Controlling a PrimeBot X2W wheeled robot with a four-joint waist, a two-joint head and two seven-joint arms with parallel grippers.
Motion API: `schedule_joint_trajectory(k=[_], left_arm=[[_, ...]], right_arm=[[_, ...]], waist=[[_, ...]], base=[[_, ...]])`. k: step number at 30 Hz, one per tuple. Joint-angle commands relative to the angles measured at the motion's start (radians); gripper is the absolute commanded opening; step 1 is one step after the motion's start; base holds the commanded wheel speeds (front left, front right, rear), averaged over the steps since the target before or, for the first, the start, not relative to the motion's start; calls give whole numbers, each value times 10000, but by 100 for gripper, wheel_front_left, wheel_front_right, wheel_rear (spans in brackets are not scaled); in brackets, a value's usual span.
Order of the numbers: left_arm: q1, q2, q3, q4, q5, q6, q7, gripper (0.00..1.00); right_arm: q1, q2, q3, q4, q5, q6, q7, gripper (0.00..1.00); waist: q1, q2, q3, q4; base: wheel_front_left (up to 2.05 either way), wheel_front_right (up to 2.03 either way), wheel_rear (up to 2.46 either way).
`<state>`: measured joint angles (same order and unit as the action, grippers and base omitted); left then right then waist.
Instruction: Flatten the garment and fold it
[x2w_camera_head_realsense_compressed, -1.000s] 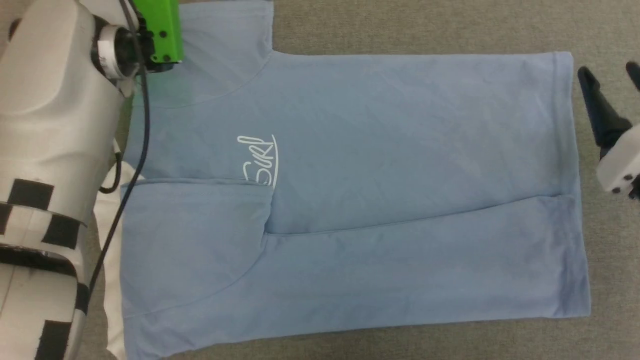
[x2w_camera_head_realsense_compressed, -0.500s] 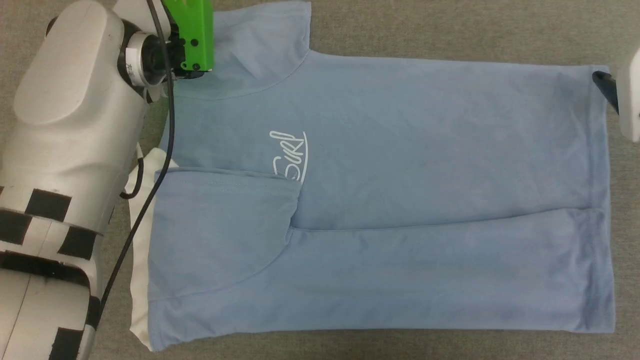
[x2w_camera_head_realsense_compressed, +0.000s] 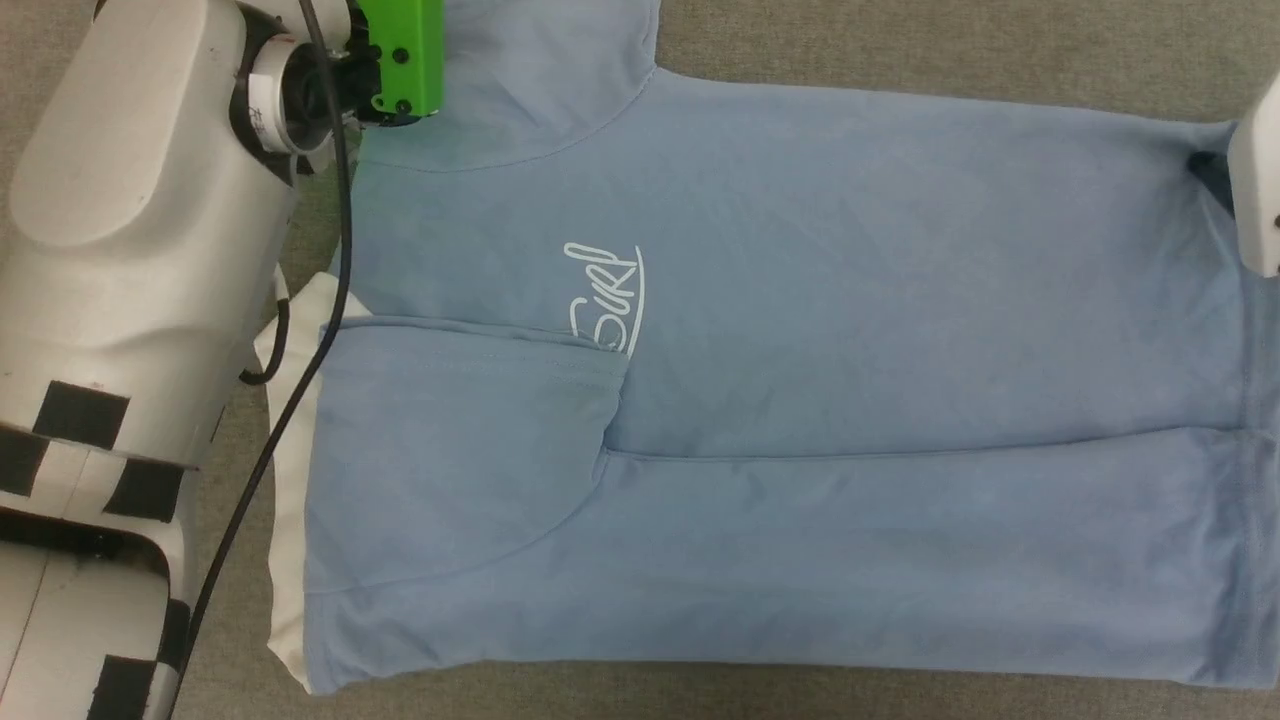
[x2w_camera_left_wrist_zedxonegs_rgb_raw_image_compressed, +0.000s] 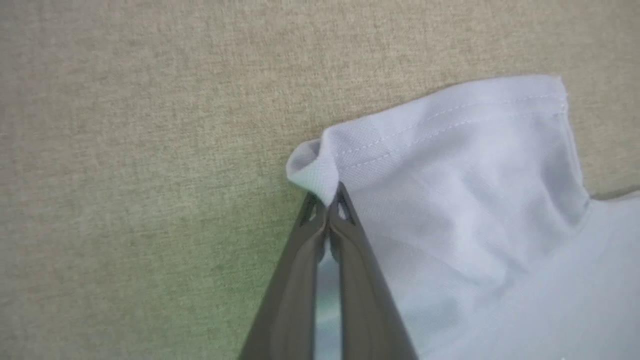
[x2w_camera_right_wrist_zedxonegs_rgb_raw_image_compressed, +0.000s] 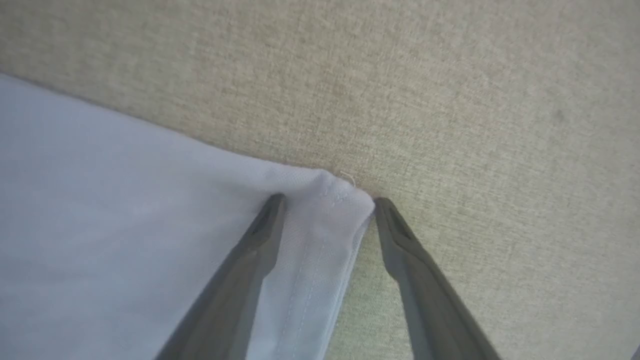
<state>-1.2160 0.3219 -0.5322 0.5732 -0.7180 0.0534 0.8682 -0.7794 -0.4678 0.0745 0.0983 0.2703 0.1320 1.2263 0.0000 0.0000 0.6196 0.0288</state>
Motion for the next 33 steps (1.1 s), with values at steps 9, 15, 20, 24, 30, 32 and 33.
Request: schedule_joint_trajectory(k=[9, 15, 20, 24, 30, 32, 33], left_arm=[[781, 276, 428, -424, -577, -284, -640, 0], [1441, 447, 849, -899, -1106, -538, -1070, 0], [2138, 621, 1048, -1435, -1402, -650, -1316, 0], [2851, 807, 1234, -1995, -1611, -605, -1507, 0], [4292, 1060, 1489, -2976, -1972, -412, -1733, 0], [4825, 1147, 1584, -3287, -2070, -289, -1832, 0], [5130, 1178, 1656, -3480, -2159, -231, -1891, 0]], right_arm=[[512, 318, -309, 461, 338, -13, -1150, 0], [976, 254, -482, 361, 648, -13, -2149, 0], [1636, 231, -680, 175, 1005, -13, -2982, 0], [2320, 217, -862, 46, 1197, -13, -3295, 0], [3416, 407, -1109, -127, 1392, -13, -3640, 0], [3789, 538, -1184, -107, 1452, -13, -3751, 0], [3988, 606, -1227, -111, 1469, -13, -3806, 0]], waist=[[0, 0, -845, -152], [0, 0, -1972, -130], [0, 0, -2934, -50], [0, 0, -3489, 9], [0, 0, -4012, 52], [0, 0, -4187, 68], [0, 0, -4265, 73]], base=[[0, 0, 0], [0, 0, 0], [0, 0, 0], [0, 0, 0], [0, 0, 0], [0, 0, 0], [0, 0, 0]])
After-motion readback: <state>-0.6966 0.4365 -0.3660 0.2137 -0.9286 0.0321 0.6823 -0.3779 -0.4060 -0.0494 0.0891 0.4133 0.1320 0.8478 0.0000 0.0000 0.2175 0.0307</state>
